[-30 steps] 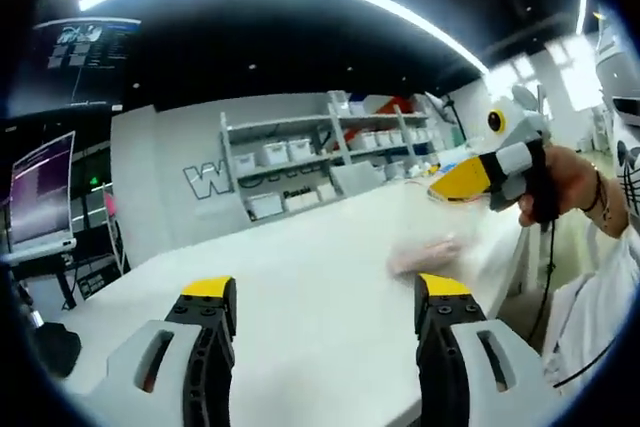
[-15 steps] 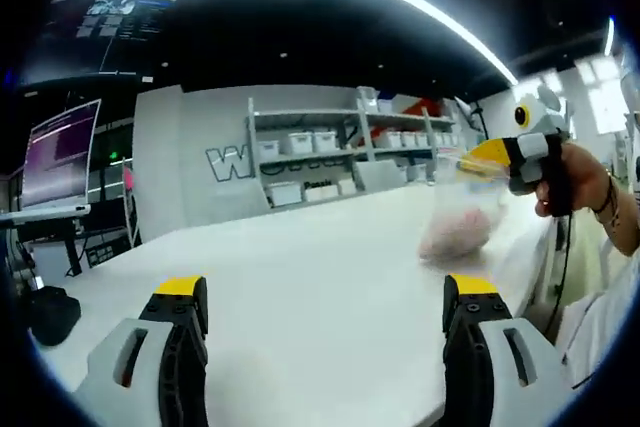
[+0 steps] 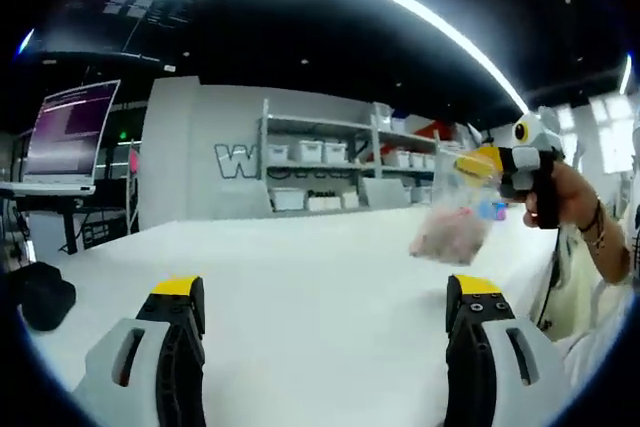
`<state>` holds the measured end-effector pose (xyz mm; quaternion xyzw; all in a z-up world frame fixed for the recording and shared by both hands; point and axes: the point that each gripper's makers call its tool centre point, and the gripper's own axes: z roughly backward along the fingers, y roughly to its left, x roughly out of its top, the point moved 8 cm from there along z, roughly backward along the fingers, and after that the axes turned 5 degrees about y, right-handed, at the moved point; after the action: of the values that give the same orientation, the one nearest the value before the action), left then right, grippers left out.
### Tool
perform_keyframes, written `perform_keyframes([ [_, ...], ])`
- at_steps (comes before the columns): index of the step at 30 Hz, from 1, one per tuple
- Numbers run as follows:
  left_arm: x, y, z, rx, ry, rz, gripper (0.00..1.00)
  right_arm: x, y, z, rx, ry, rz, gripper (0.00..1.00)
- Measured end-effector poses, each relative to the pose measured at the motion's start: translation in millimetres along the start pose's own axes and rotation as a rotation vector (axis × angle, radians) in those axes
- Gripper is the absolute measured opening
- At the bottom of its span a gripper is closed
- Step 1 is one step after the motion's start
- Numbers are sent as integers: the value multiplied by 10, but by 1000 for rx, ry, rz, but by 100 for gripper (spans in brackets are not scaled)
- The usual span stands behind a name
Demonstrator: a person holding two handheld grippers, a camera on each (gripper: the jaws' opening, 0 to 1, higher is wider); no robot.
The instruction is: Open the resealable bag by pulling the two sides of the seal apart until the entire bag opening is separated and visibly accessible.
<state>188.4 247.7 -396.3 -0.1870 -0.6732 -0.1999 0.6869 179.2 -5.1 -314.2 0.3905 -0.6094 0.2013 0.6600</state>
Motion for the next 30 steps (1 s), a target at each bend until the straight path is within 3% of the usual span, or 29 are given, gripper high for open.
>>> perform_keyframes([
  [8, 29, 42, -5, 10, 47, 8, 100, 346, -183, -126, -26, 9, 58, 0],
  [13, 80, -11, -25, -12, 38, 25, 100, 490, -351, -256, -50, 13, 78, 0],
  [17, 74, -36, -21, -19, 45, 29, 100, 447, -485, -346, -76, 39, 85, 0],
  [30, -39, -66, -68, -23, 74, 19, 100, 192, -723, -469, -101, 67, -10, 0],
])
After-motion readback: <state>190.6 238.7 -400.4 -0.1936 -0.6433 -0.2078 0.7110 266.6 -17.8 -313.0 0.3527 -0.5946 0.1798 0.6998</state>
